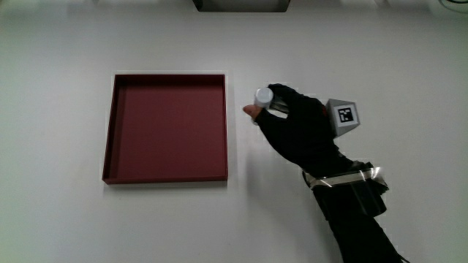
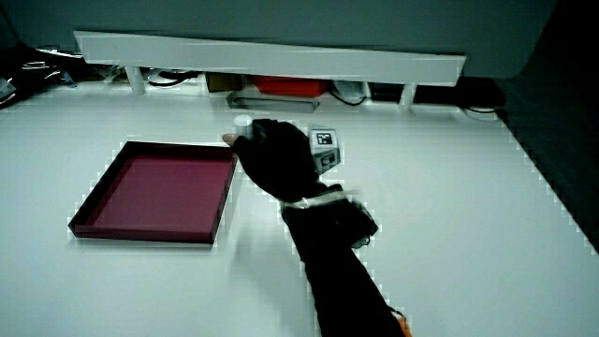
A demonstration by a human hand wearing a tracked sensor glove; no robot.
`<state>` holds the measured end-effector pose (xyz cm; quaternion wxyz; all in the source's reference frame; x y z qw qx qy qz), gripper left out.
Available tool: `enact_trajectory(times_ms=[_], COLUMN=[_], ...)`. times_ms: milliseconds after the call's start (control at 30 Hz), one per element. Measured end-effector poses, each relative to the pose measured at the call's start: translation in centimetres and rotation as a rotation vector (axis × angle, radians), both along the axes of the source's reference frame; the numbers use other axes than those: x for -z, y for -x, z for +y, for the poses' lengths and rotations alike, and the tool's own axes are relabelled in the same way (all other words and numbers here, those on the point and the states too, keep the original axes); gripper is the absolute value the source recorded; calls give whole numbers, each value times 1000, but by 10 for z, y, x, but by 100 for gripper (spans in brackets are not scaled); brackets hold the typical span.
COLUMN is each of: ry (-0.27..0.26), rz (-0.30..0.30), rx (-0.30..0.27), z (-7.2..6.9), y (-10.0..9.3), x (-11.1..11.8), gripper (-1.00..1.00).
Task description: Pick glue stick
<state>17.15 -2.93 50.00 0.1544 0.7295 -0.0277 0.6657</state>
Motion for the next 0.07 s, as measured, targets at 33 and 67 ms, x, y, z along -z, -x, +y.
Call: enact_trajectory(times_ms=[33,67], ry=[-15,-11], rz=[-16,-46], rx=[5,21], z=[-1,-2], y=[6,13], x=[1,5], gripper=[100,100])
